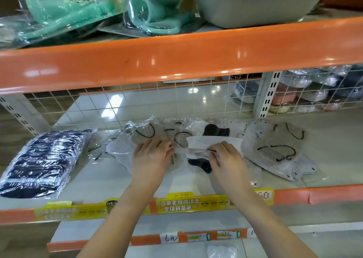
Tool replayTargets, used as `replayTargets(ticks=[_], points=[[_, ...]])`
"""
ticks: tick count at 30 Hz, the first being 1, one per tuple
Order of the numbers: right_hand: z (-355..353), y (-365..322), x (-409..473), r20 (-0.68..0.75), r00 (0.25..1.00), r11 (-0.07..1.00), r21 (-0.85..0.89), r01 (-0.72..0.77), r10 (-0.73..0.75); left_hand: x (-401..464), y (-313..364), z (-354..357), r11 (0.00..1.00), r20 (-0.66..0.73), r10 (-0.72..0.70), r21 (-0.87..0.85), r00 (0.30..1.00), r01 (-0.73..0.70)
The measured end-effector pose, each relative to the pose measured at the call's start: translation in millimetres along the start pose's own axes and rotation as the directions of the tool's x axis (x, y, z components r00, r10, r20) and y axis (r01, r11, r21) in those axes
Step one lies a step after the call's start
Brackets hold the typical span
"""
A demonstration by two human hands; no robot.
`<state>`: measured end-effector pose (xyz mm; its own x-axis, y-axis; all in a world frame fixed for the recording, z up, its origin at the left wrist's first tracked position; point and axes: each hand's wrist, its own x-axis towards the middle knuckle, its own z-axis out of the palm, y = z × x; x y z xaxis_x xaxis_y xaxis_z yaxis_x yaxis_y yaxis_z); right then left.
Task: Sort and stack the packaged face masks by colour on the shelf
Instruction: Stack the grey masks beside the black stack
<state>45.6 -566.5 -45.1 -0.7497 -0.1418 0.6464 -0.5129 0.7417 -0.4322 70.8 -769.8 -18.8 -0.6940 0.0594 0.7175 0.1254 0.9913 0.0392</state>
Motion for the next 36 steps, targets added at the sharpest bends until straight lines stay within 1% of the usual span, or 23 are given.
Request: replayTargets(ticks=[4, 6, 12, 16, 19, 23, 31, 36], points=[[14, -21, 4, 0.038, 0.993, 0.993, 0.050, 0.108, -0.110, -5, -27, -9, 1.000, -0.004, -0.015, -0.003, 1.000, 0.015], [23, -30, 5, 0.065, 0.987, 0.989, 0.042, 0.144, -0.146, -10, -42, -11, 1.000, -0.014, -0.011, 0.017, 1.000, 0.011], [57, -66, 8, 0.173, 0.964, 0.979, 0.002, 0.204, -0.201, -28, -91, -22, 1.000, 0.022, 0.008, -0.010, 1.000, -0.008], [81, -92, 12, 0.181, 0.950, 0.968, 0.047, 0.248, -0.253, -38, -126, -28, 1.000, 0.001, 0.006, -0.018, 1.000, -0.006], [103, -115, 16, 0.178, 0.948, 0.965, 0.045, 0.259, -0.263, -45, -157, -31, 1.000, -0.051, -0.003, 0.011, 0.999, 0.004], [125, -145, 18, 0.157, 0.935, 0.947, 0.087, 0.309, -0.319, -57, -197, -34, 0.998, -0.086, 0.006, 0.056, 0.996, -0.001], [171, -200, 17, 0.250, 0.901, 0.934, 0.128, 0.332, -0.355, -83, -274, -56, 0.997, -0.079, -0.054, 0.058, 0.995, 0.059], [193, -238, 20, 0.244, 0.883, 0.915, 0.155, 0.372, -0.400, -98, -316, -75, 0.990, -0.115, -0.092, 0.098, 0.989, 0.103]])
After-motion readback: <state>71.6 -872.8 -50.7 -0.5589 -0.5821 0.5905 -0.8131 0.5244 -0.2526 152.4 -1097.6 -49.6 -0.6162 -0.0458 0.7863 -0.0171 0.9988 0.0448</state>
